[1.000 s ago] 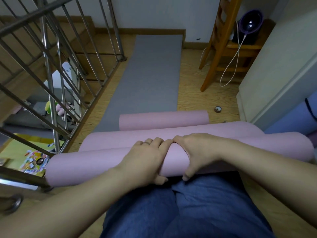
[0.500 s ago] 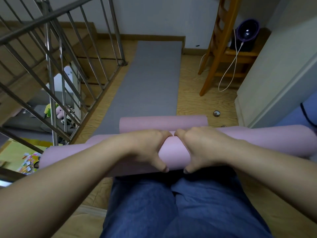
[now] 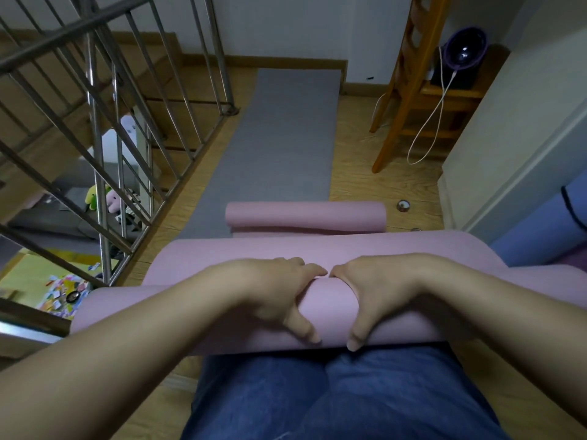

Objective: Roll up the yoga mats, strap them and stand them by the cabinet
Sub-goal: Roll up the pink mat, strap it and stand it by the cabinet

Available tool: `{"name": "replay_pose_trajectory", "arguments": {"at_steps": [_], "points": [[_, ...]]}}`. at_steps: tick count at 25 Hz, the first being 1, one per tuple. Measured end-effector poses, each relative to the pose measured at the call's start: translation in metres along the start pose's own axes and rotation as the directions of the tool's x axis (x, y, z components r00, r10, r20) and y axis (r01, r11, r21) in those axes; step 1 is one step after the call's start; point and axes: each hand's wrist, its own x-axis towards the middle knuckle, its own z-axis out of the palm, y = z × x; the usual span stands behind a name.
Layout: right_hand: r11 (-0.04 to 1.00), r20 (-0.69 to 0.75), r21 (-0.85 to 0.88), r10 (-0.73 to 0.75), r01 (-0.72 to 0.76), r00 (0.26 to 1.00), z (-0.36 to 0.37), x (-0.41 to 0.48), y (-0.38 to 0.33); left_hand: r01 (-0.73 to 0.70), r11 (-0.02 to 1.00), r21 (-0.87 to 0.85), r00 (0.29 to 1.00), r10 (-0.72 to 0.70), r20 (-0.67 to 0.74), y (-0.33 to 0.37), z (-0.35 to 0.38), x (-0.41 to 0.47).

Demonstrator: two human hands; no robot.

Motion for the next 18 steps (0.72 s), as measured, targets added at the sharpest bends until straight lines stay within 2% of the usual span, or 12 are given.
{"name": "replay_pose_trajectory", "arguments": {"at_steps": [2,3,6,8,11,14,16,18], "points": [[0.997,0.041,0.078,-0.013,0.010,0.999,-0.006,0.008,0.005,0.052,0.966,0.254,0.970,0.012,-0.243,0.014,0.016,-0.007],[0.994,0.062,0.104,-0.019,0.012,0.998,-0.009,0.012,0.007,0.093,0.944,0.316,0.950,0.011,-0.312,0.022,0.026,-0.010],[0.997,0.093,0.073,0.008,-0.015,0.996,-0.011,0.017,0.007,0.188,0.929,0.320,0.911,-0.043,-0.410,0.029,0.046,-0.010],[0.999,-0.021,-0.039,0.017,-0.018,1.000,-0.012,0.007,0.006,0.194,0.936,0.295,0.890,-0.042,-0.453,0.023,0.047,-0.005],[0.990,-0.294,-0.140,-0.023,-0.019,0.956,-0.008,-0.022,0.000,0.154,0.954,0.258,0.902,-0.029,-0.431,0.017,0.039,-0.001],[0.937,-0.396,-0.329,-0.023,-0.119,0.918,0.020,-0.020,-0.007,0.088,0.988,0.125,0.958,-0.049,-0.282,0.008,0.024,0.007],[0.919,-0.450,-0.353,-0.003,-0.174,0.893,0.038,-0.006,-0.008,0.078,0.996,0.049,0.978,-0.067,-0.196,0.002,0.012,0.014],[0.928,-0.503,-0.326,-0.012,-0.177,0.864,0.040,0.001,-0.001,0.116,0.988,0.103,0.967,-0.088,-0.240,0.005,0.011,0.016]]}}
